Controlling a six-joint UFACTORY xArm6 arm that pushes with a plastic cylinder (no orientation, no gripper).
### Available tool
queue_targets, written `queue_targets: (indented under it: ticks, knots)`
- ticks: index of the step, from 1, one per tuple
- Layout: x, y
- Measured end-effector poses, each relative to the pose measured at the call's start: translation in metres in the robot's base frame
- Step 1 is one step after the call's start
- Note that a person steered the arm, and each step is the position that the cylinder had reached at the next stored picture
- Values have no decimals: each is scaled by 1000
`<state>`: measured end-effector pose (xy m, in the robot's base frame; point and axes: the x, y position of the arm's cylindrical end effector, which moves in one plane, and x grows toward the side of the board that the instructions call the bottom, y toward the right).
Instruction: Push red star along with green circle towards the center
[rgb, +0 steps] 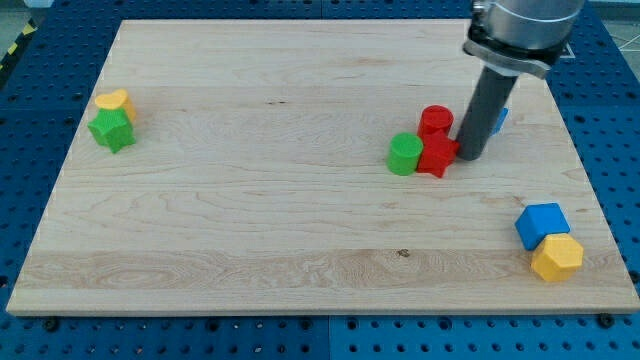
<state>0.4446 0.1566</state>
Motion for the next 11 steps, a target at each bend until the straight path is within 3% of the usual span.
queue_targets:
  ticks: [3,4,6,11]
  knots:
    - [0,-85]
    - [0,-79]
    - [30,-8]
    - [38,-124]
